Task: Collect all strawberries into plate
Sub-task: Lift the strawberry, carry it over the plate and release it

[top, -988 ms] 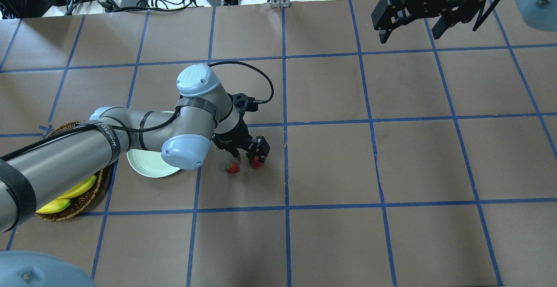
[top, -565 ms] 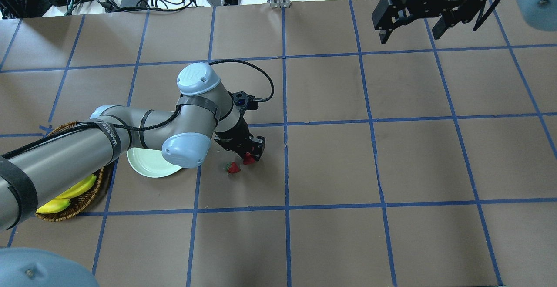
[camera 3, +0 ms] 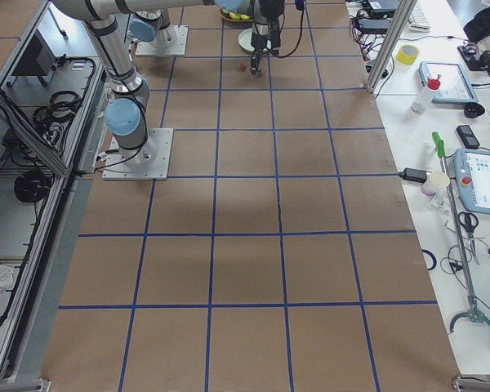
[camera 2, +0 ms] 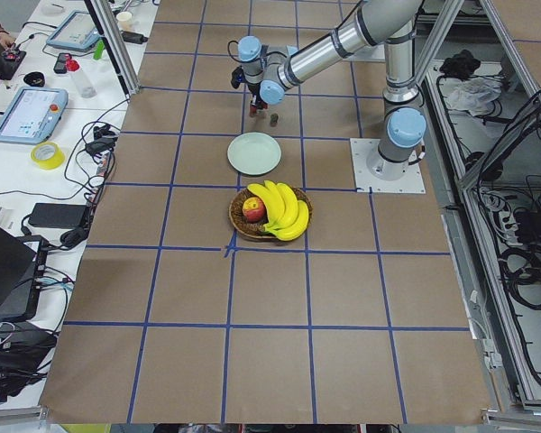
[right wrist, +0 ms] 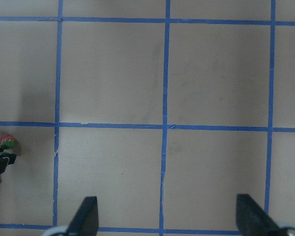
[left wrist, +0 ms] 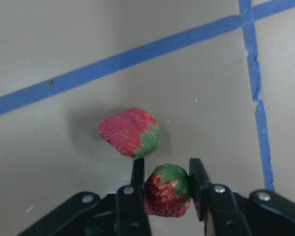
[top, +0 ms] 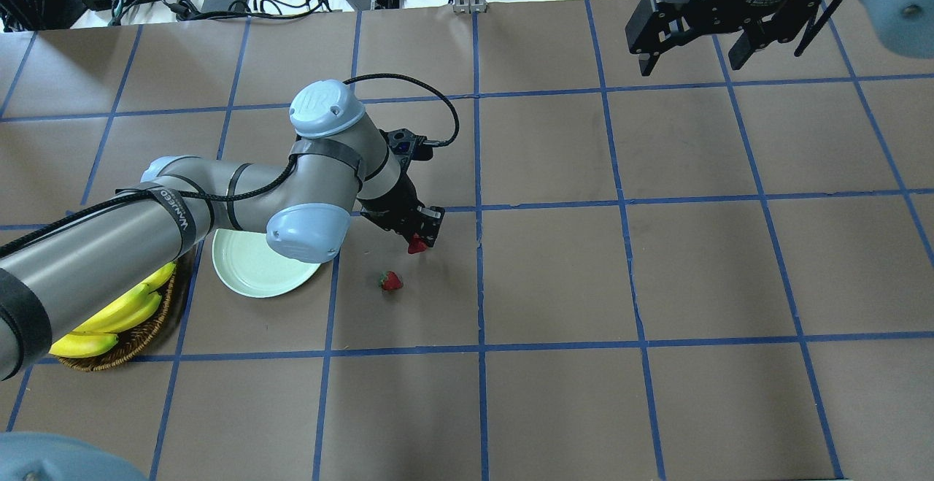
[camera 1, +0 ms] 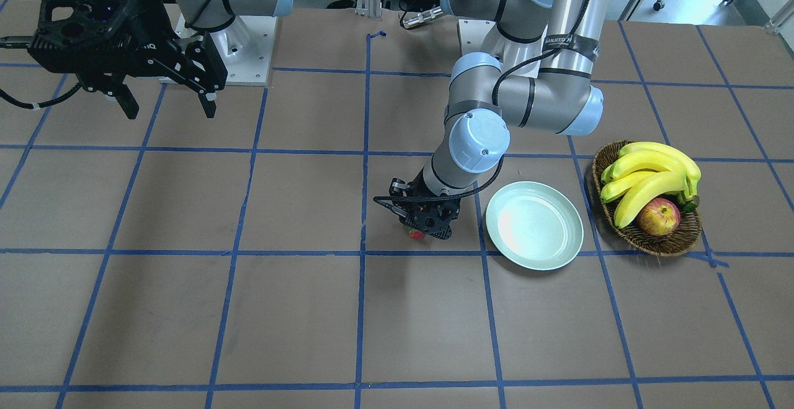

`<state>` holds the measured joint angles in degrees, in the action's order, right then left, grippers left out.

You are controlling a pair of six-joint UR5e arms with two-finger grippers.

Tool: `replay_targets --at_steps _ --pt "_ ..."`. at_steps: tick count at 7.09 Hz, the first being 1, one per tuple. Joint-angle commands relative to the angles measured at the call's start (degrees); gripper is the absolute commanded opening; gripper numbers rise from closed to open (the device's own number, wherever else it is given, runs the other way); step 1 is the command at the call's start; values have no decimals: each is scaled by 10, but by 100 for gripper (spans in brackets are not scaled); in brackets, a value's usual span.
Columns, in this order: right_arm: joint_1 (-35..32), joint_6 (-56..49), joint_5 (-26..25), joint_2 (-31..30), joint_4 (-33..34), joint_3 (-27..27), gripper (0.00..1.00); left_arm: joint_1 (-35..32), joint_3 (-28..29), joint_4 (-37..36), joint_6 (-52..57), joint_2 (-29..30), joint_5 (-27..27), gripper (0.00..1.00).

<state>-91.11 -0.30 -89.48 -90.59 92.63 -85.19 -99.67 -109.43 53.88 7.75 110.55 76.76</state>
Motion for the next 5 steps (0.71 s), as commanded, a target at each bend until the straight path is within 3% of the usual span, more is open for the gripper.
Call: replay_targets --at_steps 1,2,5 --pt "1 10 -7 -5 -2 -2 100 24 73 114 2 -20 35 0" --pt "1 7 -7 -5 -3 -2 100 45 103 152 14 -27 89 0" --pt "1 4 -7 -5 -3 -3 100 171 101 149 89 -28 95 0"
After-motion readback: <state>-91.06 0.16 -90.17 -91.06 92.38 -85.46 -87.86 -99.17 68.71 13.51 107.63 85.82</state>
